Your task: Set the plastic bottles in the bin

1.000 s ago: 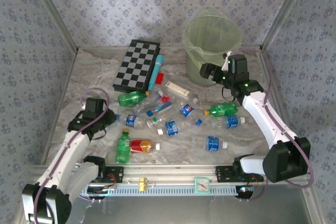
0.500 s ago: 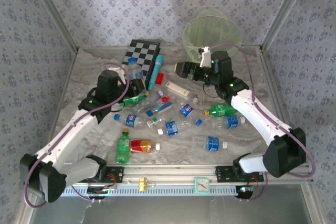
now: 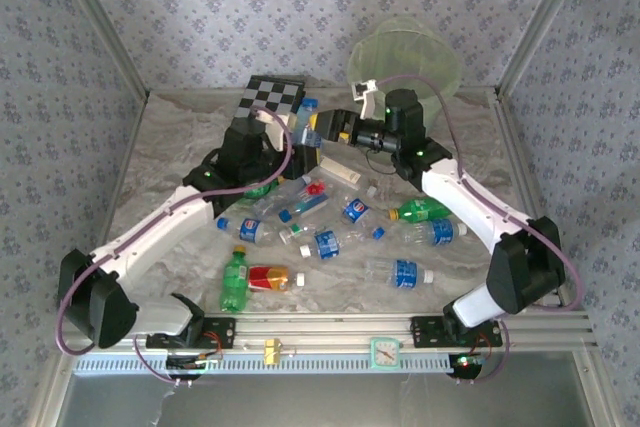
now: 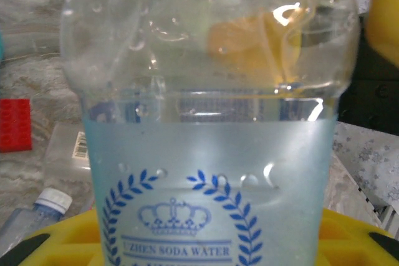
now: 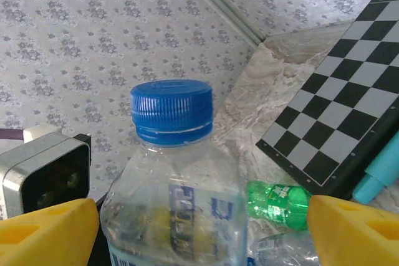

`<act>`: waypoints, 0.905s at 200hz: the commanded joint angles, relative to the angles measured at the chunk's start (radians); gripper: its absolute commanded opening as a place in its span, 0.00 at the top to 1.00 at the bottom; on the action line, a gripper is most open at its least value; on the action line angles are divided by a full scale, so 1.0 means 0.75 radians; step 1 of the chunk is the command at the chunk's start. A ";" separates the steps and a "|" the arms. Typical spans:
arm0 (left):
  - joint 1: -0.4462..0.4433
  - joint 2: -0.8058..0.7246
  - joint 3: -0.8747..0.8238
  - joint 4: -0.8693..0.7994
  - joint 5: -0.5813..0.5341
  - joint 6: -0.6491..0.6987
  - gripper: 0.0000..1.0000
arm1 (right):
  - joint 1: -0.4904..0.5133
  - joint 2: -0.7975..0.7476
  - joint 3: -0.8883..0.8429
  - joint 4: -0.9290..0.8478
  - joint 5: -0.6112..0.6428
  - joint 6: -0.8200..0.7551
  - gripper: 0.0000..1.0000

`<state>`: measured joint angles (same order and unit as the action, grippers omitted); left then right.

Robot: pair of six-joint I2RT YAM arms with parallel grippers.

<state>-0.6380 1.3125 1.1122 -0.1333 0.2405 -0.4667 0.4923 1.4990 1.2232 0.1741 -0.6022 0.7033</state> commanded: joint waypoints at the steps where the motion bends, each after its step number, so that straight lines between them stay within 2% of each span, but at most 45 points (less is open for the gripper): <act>1: -0.018 0.037 0.076 0.068 0.047 0.049 0.60 | 0.014 0.024 0.038 0.074 -0.079 0.026 0.13; 44: -0.055 0.078 0.119 0.054 0.059 0.072 0.60 | 0.015 0.039 0.034 0.047 -0.061 -0.001 0.16; 71: -0.059 0.074 0.121 0.045 0.054 0.071 0.59 | 0.016 0.055 0.030 0.039 -0.050 -0.001 0.26; 86: -0.060 0.069 0.117 0.045 0.053 0.068 0.57 | 0.014 0.061 0.030 0.036 -0.049 -0.001 0.36; 97: -0.061 0.066 0.116 0.045 0.050 0.064 0.52 | 0.012 0.064 0.032 0.036 -0.050 -0.001 0.41; 117: -0.060 0.057 0.109 0.043 0.023 0.054 0.31 | 0.000 0.059 0.037 0.018 -0.038 -0.008 0.44; 132: -0.060 0.038 0.095 0.043 -0.015 0.050 0.20 | -0.022 0.049 0.058 -0.037 -0.020 -0.038 0.45; 160: -0.056 -0.025 0.046 0.047 -0.134 0.052 0.13 | -0.079 0.027 0.162 -0.238 0.047 -0.182 0.45; 181: -0.034 -0.070 -0.002 0.027 -0.285 0.008 0.07 | -0.146 0.026 0.279 -0.350 0.085 -0.266 0.46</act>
<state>-0.6762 1.3262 1.1400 -0.1257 0.1631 -0.4347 0.4309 1.5326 1.3087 0.0326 -0.5896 0.6189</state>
